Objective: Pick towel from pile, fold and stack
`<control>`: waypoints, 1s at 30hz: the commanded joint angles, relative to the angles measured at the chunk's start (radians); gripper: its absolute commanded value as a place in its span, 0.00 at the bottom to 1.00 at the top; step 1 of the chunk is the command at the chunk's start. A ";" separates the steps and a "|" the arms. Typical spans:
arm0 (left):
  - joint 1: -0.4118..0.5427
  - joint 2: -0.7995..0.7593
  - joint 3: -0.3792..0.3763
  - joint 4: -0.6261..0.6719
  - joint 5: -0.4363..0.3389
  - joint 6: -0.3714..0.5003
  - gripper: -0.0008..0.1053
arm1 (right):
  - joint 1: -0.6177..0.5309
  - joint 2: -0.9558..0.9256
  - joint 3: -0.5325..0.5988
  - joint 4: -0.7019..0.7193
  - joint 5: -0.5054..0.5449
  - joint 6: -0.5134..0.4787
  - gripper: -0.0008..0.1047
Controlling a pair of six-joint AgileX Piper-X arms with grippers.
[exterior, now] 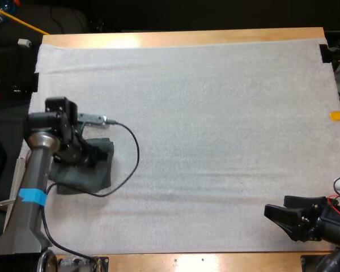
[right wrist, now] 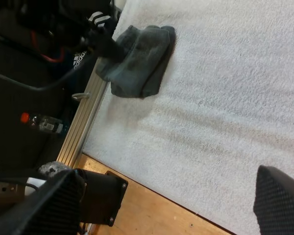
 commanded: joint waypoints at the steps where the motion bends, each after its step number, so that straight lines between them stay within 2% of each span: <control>1: -0.001 0.008 0.039 -0.035 -0.024 -0.007 0.57 | 0.001 -0.003 -0.002 -0.006 0.000 -0.001 0.68; 2: -0.001 0.014 0.068 -0.068 -0.041 -0.009 0.57 | 0.001 -0.003 -0.002 -0.006 0.000 0.003 0.68; 7: -0.001 0.062 0.120 -0.116 -0.061 -0.026 0.57 | 0.001 -0.003 -0.002 -0.006 0.000 0.004 0.68; 15: -0.001 0.116 0.107 -0.068 -0.053 -0.026 0.57 | 0.001 -0.003 -0.002 -0.006 0.000 0.004 0.68; 18: -0.001 0.116 0.054 -0.013 -0.018 -0.025 0.57 | 0.001 -0.003 -0.002 -0.006 0.000 0.004 0.68; 21: -0.001 0.116 -0.031 0.058 -0.003 -0.024 0.57 | 0.001 -0.003 -0.002 -0.006 0.000 0.004 0.68; 27: -0.001 0.116 -0.244 0.187 0.000 -0.022 0.57 | 0.001 -0.003 -0.002 -0.006 0.000 -0.004 0.68; 29: -0.001 0.116 -0.330 0.231 0.029 -0.022 0.57 | 0.001 -0.003 -0.002 -0.006 0.000 -0.006 0.68; 30: -0.001 0.115 -0.345 0.237 0.036 -0.022 0.57 | 0.001 -0.003 -0.002 -0.006 0.000 -0.011 0.68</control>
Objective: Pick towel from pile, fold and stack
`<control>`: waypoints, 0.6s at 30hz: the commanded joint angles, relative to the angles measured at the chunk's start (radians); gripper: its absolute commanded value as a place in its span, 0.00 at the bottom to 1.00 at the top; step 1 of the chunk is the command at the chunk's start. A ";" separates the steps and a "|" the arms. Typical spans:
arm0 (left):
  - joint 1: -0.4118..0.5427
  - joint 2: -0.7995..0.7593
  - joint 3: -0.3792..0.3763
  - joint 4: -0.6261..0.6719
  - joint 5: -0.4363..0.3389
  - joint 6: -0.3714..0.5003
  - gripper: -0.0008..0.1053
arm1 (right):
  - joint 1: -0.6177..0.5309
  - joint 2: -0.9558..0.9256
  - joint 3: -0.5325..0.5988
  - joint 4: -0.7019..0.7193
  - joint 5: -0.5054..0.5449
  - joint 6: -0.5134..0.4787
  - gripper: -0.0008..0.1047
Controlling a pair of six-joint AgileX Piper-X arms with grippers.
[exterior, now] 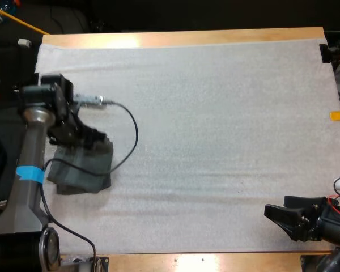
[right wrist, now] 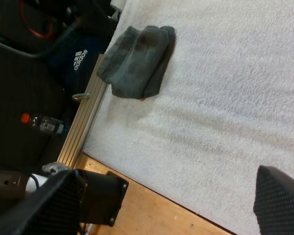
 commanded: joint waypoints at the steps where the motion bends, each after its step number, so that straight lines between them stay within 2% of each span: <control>1: -0.001 -0.010 -0.041 0.035 0.029 -0.007 0.57 | 0.001 -0.002 -0.002 -0.006 0.000 -0.023 0.68; 3: -0.001 -0.025 -0.078 0.032 0.075 -0.007 0.57 | 0.001 0.003 -0.002 -0.006 0.001 -0.045 0.68; 5: -0.006 -0.053 -0.107 0.029 0.161 -0.007 0.57 | 0.001 0.022 -0.002 -0.006 0.047 -0.046 0.68; 7: -0.017 -0.084 -0.115 0.016 0.209 -0.007 0.57 | 0.001 0.049 -0.001 -0.006 0.089 -0.051 0.68; 11: -0.070 -0.159 -0.115 -0.022 0.218 -0.009 0.57 | -0.002 0.133 -0.001 -0.006 0.176 -0.109 0.68; 18: -0.126 -0.240 -0.115 -0.035 0.185 -0.009 0.57 | -0.003 0.266 -0.001 -0.060 0.188 -0.185 0.68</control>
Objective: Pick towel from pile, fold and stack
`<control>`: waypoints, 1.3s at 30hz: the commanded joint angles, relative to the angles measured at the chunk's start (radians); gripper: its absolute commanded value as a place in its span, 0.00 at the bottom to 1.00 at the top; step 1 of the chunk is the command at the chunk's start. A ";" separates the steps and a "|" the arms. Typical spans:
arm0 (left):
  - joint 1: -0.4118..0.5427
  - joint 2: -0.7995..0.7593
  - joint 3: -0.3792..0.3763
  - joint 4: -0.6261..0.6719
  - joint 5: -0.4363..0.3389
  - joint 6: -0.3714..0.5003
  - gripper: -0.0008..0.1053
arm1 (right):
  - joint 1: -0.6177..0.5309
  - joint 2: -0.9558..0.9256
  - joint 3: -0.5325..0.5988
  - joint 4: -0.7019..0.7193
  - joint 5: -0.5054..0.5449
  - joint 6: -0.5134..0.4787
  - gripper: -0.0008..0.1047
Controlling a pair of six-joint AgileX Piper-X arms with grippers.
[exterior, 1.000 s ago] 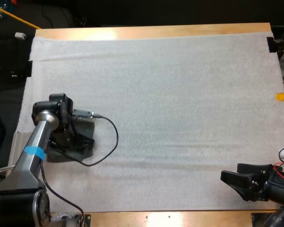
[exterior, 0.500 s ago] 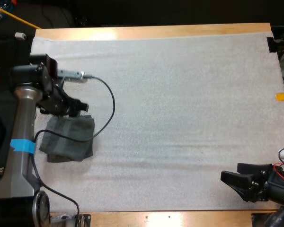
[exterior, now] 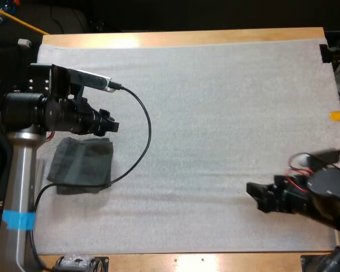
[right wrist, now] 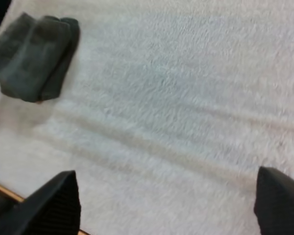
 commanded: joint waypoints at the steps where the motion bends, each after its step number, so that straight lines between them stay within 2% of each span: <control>1: -0.005 -0.016 -0.007 -0.007 -0.010 -0.008 0.57 | -0.008 0.019 -0.003 -0.030 0.007 -0.027 0.68; 6: -0.005 -0.059 -0.007 0.005 -0.030 -0.006 0.57 | -0.110 0.095 -0.003 -0.091 -0.019 -0.055 0.68; 12: -0.005 -0.128 0.021 0.005 -0.029 -0.001 0.57 | -0.375 0.128 -0.003 -0.115 -0.151 -0.136 0.68; 19: -0.005 -0.224 0.102 -0.003 -0.033 0.010 0.57 | -0.753 0.128 -0.003 -0.066 -0.340 -0.232 0.68; 21: -0.005 -0.251 0.127 -0.018 -0.033 0.010 0.57 | -0.841 0.120 -0.003 -0.028 -0.342 -0.260 0.68; 23: -0.005 -0.290 0.167 -0.038 -0.033 0.010 0.57 | -0.909 0.094 -0.003 0.006 -0.296 -0.293 0.68; 25: -0.005 -0.320 0.199 -0.057 -0.033 0.010 0.57 | -0.923 0.068 -0.003 0.013 -0.246 -0.319 0.68; 29: -0.005 -0.405 0.291 -0.088 -0.042 0.010 0.57 | -0.925 -0.010 -0.006 0.061 -0.158 -0.435 0.68; 39: -0.005 -0.653 0.505 -0.202 -0.062 -0.016 0.57 | -0.917 -0.235 -0.005 0.133 -0.117 -0.609 0.68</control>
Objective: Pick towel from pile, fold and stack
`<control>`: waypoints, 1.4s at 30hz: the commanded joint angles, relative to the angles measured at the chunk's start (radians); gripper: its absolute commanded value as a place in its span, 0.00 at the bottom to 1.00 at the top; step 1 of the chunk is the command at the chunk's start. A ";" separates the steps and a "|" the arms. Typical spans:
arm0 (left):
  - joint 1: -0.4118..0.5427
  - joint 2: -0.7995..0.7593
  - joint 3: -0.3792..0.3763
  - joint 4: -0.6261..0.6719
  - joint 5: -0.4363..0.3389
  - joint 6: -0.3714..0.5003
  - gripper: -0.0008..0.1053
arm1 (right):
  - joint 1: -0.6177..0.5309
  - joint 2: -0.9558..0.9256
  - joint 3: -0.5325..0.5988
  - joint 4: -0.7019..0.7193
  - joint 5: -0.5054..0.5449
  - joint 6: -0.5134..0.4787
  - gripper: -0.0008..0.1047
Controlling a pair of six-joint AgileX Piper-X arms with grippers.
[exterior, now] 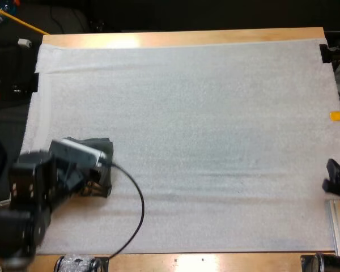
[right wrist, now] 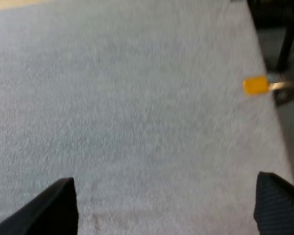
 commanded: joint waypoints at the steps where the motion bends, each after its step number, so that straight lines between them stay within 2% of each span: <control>1: -0.005 -0.047 0.024 -0.024 -0.025 -0.014 0.57 | 0.001 -0.039 -0.005 0.009 -0.001 -0.042 0.68; 8: -0.005 -0.261 0.119 -0.029 -0.057 -0.014 0.57 | 0.001 -0.190 -0.005 0.025 -0.013 -0.018 0.68; 14: -0.005 -0.444 0.160 -0.032 -0.076 -0.012 0.57 | 0.001 -0.286 -0.005 0.065 -0.059 0.002 0.68; 21: -0.005 -0.598 0.160 0.025 -0.080 -0.006 0.57 | 0.001 -0.406 -0.005 0.075 -0.059 0.009 0.68; 28: -0.005 -0.712 0.160 0.147 -0.080 -0.006 0.57 | 0.001 -0.522 -0.006 0.147 -0.057 0.054 0.68; 35: -0.005 -0.811 0.160 0.285 -0.080 0.019 0.57 | 0.003 -0.519 0.010 0.189 -0.073 0.054 0.68; 38: -0.005 -0.808 0.158 0.342 -0.080 0.028 0.57 | 0.003 -0.519 0.011 0.189 -0.073 0.054 0.68; 42: -0.005 -0.808 0.158 0.335 -0.080 0.048 0.57 | 0.003 -0.519 0.014 0.186 -0.073 0.054 0.68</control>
